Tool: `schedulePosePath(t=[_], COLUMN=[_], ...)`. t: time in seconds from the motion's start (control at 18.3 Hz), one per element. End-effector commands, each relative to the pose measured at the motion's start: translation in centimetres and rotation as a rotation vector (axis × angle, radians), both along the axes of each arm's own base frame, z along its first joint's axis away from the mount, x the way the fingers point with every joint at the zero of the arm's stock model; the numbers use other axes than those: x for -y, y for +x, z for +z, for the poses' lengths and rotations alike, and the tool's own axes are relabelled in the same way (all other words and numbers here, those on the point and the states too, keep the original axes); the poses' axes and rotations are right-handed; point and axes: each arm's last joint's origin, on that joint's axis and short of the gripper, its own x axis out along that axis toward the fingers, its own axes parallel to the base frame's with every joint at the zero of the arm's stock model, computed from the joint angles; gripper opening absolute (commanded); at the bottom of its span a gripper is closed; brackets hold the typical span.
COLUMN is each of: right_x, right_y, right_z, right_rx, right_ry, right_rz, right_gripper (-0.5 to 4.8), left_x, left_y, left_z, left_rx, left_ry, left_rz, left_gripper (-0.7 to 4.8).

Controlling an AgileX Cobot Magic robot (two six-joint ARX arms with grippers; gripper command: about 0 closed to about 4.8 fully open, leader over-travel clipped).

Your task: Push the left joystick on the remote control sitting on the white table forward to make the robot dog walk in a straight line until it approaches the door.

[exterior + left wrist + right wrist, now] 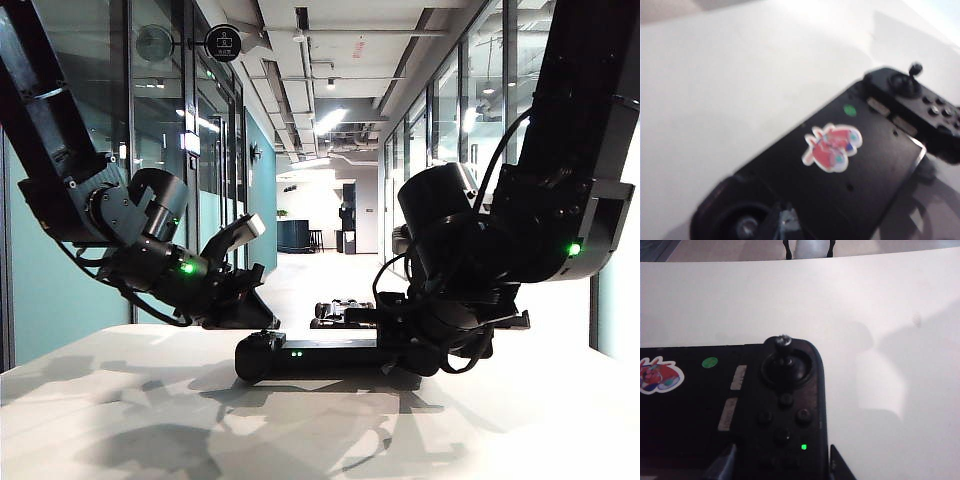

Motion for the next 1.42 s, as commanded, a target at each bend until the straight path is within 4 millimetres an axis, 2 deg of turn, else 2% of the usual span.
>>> schedulePosePath(t=[0.05, 0.44, 1.42], right_x=[0.0, 0.0, 0.0], right_y=[0.1, 0.1, 0.1], right_z=[0.3, 0.3, 0.3], right_rx=[0.020, 0.019, 0.019], right_ry=[-0.006, -0.007, -0.006], right_rz=[-0.009, -0.009, -0.009], right_gripper=[1.74, 1.75, 1.75], left_x=[-0.1, 0.1, 0.1], left_y=[0.1, 1.0, 1.2], left_z=[0.2, 0.0, 0.0], left_rx=[0.035, 0.045, 0.061], left_ry=[0.015, 0.017, 0.038], left_rz=[-0.001, 0.011, 0.045], left_gripper=[-0.06, -0.06, -0.06])
